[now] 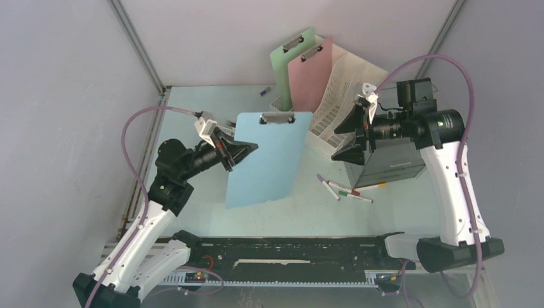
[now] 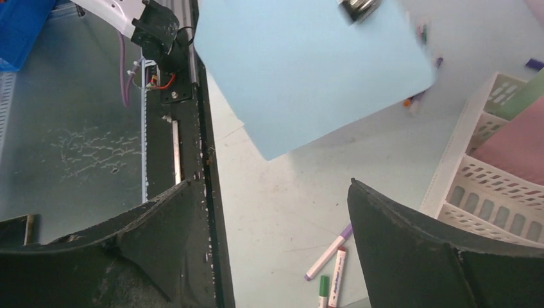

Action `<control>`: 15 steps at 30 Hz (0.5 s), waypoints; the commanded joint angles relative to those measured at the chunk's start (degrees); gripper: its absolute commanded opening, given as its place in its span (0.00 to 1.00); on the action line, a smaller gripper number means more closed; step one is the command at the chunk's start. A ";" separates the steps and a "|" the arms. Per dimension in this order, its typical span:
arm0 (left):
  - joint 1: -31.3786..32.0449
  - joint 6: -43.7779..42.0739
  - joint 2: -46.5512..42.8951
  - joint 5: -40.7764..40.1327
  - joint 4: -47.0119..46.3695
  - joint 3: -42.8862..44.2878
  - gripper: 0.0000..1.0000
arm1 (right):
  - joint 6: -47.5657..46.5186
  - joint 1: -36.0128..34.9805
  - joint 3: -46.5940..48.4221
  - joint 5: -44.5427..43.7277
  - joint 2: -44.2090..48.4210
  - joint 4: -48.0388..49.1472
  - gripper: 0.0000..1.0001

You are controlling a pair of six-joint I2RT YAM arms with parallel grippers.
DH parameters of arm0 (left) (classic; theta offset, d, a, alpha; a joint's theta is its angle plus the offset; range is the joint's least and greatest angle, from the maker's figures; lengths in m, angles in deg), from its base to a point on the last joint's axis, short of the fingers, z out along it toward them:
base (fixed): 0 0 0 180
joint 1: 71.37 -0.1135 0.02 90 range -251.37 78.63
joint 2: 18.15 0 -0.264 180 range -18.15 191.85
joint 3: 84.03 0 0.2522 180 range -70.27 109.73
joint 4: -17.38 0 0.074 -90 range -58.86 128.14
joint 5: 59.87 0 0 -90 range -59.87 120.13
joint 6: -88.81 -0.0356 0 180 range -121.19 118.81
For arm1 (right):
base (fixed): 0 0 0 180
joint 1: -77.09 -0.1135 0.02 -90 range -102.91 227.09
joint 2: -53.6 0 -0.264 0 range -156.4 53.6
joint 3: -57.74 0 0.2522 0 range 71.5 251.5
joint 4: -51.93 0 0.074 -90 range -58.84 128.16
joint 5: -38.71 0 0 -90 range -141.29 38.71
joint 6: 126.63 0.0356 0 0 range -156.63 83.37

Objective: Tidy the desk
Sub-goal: Place the folder in the storage box.

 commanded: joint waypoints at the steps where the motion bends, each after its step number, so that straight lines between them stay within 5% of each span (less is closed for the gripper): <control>1: -0.37 -2.26 2.39 -8.43 -9.27 6.12 0.00 | 3.35 2.38 -2.68 2.37 3.73 6.22 0.95; 15: 2.02 -1.91 27.87 -14.94 -30.29 23.16 0.00 | 7.92 8.80 -8.03 5.47 6.67 13.06 0.95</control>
